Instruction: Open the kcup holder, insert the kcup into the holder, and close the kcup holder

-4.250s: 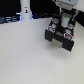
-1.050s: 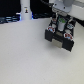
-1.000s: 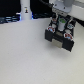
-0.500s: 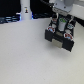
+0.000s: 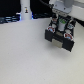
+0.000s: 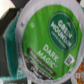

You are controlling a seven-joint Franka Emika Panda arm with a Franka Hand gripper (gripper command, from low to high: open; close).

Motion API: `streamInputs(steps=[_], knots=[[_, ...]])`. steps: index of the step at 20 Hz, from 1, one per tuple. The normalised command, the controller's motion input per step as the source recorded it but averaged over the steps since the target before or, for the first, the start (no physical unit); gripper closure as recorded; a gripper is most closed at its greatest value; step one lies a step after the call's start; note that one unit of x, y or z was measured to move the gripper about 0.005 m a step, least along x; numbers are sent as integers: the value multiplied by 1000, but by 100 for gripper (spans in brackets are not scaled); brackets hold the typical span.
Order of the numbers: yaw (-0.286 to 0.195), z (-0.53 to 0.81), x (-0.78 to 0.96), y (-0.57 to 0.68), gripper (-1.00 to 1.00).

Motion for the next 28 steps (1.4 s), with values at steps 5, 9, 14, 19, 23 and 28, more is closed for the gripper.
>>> streamInputs(steps=[5, 9, 14, 19, 23, 28], knots=[[52, -57, 2, 39, -100], [18, 220, 82, 55, -100], [31, 297, 131, 9, -100], [49, 383, 210, -94, -100], [35, 496, 435, -324, -100], [24, 429, 565, -431, -100]])
